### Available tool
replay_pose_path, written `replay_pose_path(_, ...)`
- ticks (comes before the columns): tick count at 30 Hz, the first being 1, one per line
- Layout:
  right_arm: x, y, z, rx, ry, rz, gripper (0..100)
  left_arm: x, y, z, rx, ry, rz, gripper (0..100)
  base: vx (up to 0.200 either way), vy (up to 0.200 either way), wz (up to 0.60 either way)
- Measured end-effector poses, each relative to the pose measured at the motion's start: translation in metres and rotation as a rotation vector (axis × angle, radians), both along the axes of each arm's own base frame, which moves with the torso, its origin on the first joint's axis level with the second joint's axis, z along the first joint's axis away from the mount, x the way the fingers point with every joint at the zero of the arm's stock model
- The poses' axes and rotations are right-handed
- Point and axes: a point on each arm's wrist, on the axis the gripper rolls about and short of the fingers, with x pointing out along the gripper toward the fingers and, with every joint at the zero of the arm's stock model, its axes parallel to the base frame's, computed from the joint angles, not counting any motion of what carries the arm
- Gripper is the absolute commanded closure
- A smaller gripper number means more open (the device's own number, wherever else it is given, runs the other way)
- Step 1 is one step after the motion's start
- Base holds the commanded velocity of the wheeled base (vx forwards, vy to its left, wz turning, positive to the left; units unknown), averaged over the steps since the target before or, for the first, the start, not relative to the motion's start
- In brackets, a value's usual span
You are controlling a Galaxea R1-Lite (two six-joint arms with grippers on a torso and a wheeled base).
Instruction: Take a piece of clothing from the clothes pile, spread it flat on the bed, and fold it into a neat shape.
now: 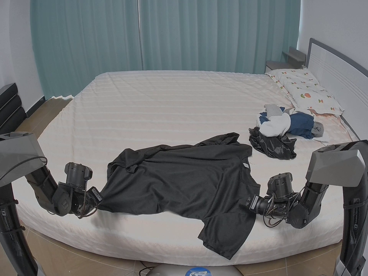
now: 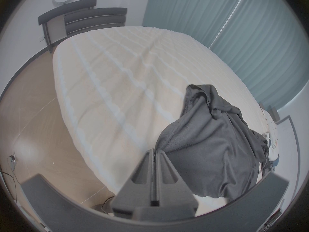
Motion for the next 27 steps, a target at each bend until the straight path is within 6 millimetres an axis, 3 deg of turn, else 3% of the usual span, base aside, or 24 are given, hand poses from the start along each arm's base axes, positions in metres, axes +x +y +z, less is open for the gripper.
replay_pose_path(6, -0.002, -0.005, -0.003, -0.014, 0.014, -0.012, 100, -0.002, 0.005, 0.003, 0.006, 0.009, 0.011, 100, 0.000, 0.000, 0.00)
replay_pose_path(16, -0.025, -0.051, 0.005, -0.100, 0.057, -0.022, 100, -0.009, 0.007, 0.007, 0.025, 0.052, -0.009, 100, 0.000, 0.000, 0.00)
replay_pose_path(27, -0.062, -0.083, 0.023, -0.158, 0.070, 0.083, 100, -0.029, 0.009, 0.006, 0.092, 0.221, -0.092, 100, 0.000, 0.000, 0.00)
